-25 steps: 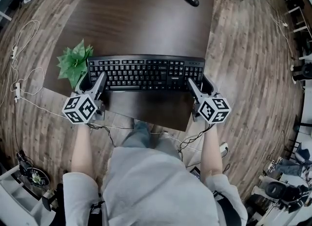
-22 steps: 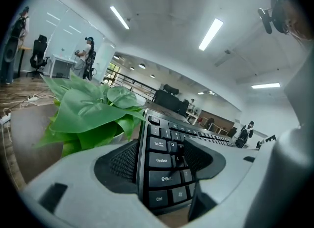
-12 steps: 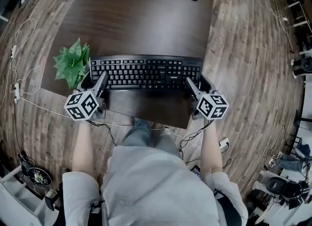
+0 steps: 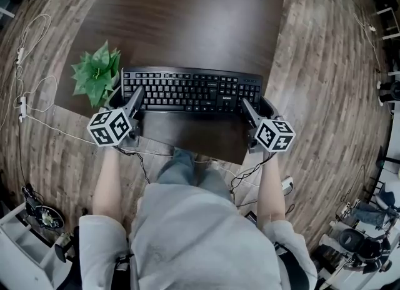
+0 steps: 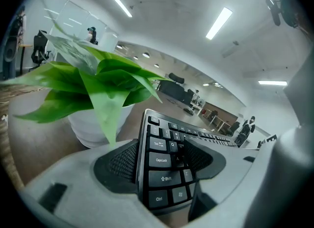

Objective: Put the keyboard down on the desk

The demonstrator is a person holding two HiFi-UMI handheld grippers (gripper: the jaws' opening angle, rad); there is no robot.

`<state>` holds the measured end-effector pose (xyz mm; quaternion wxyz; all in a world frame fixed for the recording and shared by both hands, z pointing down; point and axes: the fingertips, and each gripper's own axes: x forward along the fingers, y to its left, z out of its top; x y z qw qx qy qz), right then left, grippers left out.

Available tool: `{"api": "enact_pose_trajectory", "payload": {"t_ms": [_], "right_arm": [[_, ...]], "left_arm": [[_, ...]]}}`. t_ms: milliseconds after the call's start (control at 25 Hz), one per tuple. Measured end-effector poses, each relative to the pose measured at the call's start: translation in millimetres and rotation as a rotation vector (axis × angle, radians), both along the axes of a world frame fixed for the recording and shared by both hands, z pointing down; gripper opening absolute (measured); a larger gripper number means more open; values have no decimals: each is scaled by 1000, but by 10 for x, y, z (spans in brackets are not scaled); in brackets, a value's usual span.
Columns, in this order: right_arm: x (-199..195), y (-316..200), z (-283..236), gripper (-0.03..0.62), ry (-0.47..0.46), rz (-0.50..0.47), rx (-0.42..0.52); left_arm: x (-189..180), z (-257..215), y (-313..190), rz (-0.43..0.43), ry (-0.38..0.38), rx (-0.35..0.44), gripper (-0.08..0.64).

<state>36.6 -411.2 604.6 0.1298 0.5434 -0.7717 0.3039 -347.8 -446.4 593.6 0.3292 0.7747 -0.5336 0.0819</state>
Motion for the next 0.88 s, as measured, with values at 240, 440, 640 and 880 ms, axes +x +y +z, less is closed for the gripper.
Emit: {"api": "enact_pose_trajectory", "payload": {"t_ms": [240, 440, 640, 880], "right_arm": [[-9, -4, 72, 249, -1, -1, -27], [-11, -7, 149, 249, -6, -5, -54], [-13, -11, 196, 249, -8, -11, -80], [-5, -7, 265, 249, -8, -8, -112]], "left_arm": [[-8, 71, 4, -5, -3, -27, 276], [-9, 131, 17, -10, -10, -54, 276], [-14, 169, 33, -15, -18, -77, 276], [-10, 227, 31, -17, -25, -106, 276]]}}
